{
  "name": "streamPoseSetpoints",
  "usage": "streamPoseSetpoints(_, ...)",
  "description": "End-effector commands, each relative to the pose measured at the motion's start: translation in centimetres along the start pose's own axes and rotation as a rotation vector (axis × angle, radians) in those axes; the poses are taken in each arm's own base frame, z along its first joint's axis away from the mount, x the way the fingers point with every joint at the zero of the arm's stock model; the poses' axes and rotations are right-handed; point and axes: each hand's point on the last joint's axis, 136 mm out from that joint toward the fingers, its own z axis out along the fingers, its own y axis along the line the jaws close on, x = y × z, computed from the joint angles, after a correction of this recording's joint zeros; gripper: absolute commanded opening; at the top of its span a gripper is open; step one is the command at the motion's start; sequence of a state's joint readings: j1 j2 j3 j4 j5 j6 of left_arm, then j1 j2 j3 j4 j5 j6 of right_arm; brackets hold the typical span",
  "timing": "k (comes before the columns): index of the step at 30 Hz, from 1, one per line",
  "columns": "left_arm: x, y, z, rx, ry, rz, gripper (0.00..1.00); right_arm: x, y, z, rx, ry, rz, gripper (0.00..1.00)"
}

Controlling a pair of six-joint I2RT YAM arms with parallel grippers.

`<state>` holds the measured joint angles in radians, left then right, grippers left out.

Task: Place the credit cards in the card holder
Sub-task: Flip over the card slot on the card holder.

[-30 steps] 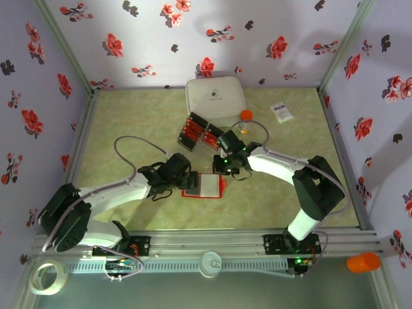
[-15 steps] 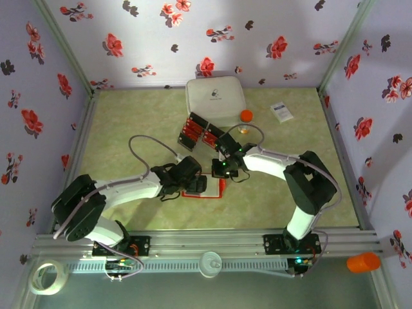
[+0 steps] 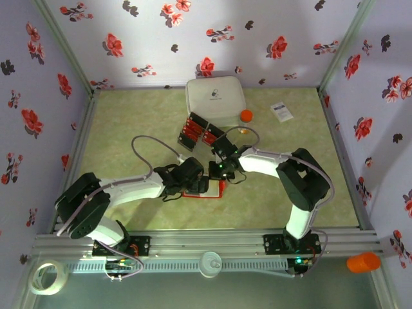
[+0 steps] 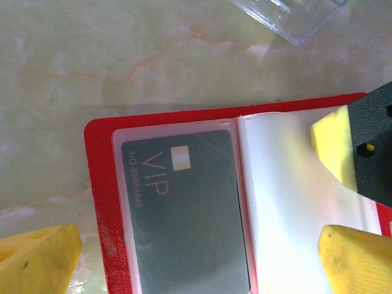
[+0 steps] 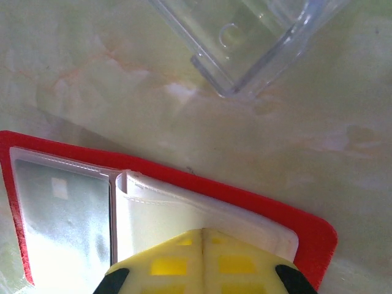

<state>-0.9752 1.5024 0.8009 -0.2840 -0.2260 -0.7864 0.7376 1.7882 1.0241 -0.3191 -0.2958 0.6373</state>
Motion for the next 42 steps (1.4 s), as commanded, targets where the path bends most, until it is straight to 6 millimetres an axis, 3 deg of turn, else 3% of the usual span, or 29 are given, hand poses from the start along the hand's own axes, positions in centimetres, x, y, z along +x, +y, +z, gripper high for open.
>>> streamPoseSetpoints(1, 0.1, -0.2, 0.3, 0.007, -0.016, -0.01, 1.0, 0.6, 0.7, 1.0, -0.016, 0.024, 0.009, 0.01)
streamPoseSetpoints(26, 1.5, -1.1, 1.6, 0.132, -0.079, -0.042, 1.0, 1.2, 0.3, 1.5, -0.013, 0.033, 0.024, 0.01)
streamPoseSetpoints(35, 1.0, -1.9, 0.5, 0.195, -0.145, -0.043, 1.0, 1.4, 0.1, 1.6, -0.011, 0.035, 0.029, 0.01)
streamPoseSetpoints(42, 1.5, -2.0, 1.0, 0.182, -0.132, -0.033, 1.0, 1.4, 0.1, 1.6, -0.011, 0.035, 0.03, 0.01)
